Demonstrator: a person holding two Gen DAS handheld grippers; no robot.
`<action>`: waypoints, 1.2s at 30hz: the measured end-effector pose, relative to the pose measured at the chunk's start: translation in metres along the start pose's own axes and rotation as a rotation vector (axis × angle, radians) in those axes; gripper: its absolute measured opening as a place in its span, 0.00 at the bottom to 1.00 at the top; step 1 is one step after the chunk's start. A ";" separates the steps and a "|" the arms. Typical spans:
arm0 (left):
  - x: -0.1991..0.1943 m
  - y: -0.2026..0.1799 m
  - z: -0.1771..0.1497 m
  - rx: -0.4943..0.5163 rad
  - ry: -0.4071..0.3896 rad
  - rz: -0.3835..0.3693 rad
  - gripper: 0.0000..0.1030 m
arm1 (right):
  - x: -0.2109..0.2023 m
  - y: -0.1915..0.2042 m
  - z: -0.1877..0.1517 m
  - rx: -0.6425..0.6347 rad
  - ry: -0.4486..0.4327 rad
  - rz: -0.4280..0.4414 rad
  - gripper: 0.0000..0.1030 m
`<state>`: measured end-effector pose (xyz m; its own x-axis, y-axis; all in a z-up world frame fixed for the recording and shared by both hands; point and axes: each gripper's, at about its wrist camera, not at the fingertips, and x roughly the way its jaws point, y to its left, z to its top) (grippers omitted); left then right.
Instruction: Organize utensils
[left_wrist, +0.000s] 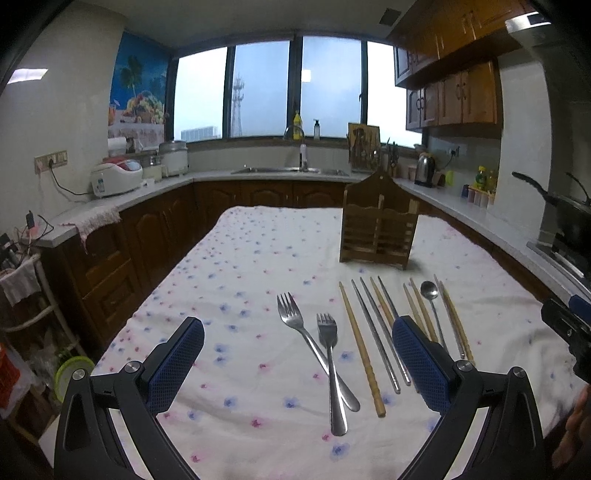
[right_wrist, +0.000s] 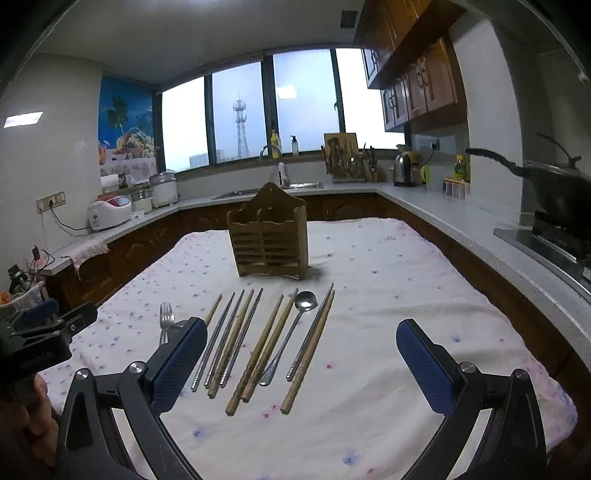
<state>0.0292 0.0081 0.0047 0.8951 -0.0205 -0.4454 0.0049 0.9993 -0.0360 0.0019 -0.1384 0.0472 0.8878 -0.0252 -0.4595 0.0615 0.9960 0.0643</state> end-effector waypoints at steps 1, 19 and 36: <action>0.003 0.000 0.003 0.002 0.007 -0.001 0.99 | 0.003 -0.003 0.001 0.003 0.007 0.001 1.00; 0.110 0.005 0.077 -0.002 0.244 -0.128 0.75 | 0.118 -0.049 0.031 0.180 0.292 0.049 0.42; 0.216 0.001 0.094 0.003 0.483 -0.188 0.46 | 0.216 -0.034 0.025 0.194 0.514 0.149 0.28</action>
<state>0.2643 0.0079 -0.0074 0.5708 -0.2107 -0.7936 0.1480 0.9771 -0.1530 0.2033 -0.1802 -0.0321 0.5604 0.2078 -0.8017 0.0782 0.9504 0.3009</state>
